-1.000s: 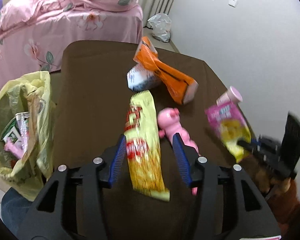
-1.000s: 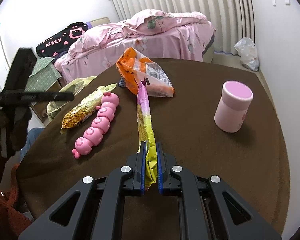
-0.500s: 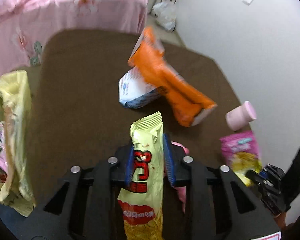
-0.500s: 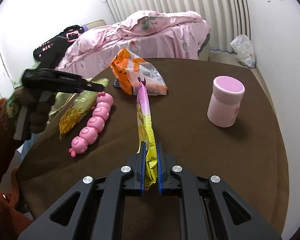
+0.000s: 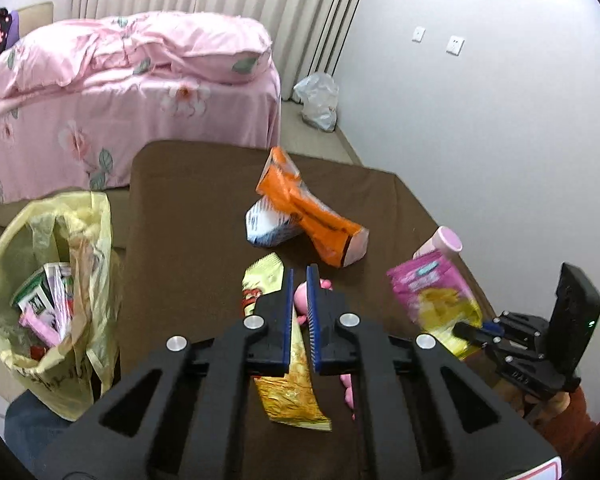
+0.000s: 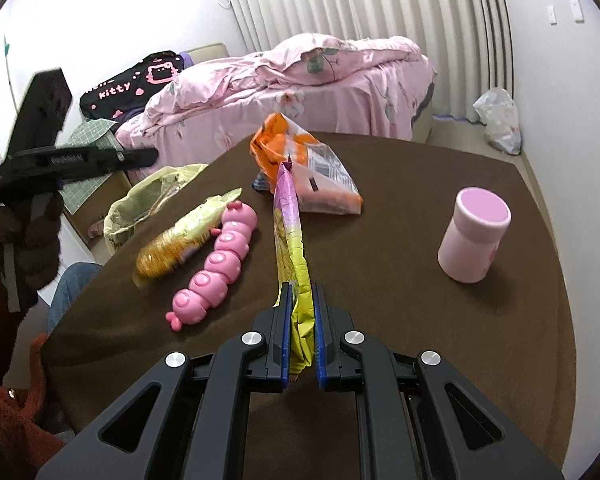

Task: Collect trash
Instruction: 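Carry the pink-yellow wrapper and gold chip bag to the yellow bag with both tools, then open both tools to drop the wrapper and chip bag into the yellow bag, then move both tools back over the table toward the orange bag and white packet, then grasp the orange snack bag with the right tool while the left tool grasps the white paper packet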

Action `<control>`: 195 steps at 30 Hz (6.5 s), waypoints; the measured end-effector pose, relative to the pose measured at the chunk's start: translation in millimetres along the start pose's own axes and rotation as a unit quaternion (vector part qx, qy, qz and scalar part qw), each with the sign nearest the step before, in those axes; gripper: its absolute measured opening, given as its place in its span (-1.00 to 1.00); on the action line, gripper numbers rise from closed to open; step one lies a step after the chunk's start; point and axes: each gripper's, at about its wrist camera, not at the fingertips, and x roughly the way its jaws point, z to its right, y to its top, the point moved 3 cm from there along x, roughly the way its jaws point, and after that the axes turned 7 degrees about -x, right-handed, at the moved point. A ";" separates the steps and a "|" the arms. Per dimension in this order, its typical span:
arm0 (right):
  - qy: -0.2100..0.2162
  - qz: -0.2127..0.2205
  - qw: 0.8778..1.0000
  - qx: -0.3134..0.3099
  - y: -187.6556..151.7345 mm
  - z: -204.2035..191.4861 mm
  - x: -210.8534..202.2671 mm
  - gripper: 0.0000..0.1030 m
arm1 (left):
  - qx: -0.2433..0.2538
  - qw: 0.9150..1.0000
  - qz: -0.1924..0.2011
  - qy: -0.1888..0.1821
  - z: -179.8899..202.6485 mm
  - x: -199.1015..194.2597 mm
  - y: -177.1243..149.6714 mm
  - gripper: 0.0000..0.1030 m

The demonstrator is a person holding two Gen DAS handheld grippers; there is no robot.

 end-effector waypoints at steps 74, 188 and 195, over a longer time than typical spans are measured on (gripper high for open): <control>0.169 -0.112 0.971 -0.129 185.1 -236.0 277.9 -0.78 | -0.320 0.917 0.211 0.112 -320.4 -57.4 15.6 -0.23; 0.006 0.041 0.999 0.012 -6.6 8.1 -26.4 0.13 | -0.049 0.997 -0.049 -0.025 0.9 25.5 -46.9 -0.88; -0.037 -0.005 0.996 0.076 -17.4 42.3 12.9 0.14 | -0.063 0.997 -0.024 -0.041 -1.6 15.5 -51.6 -0.19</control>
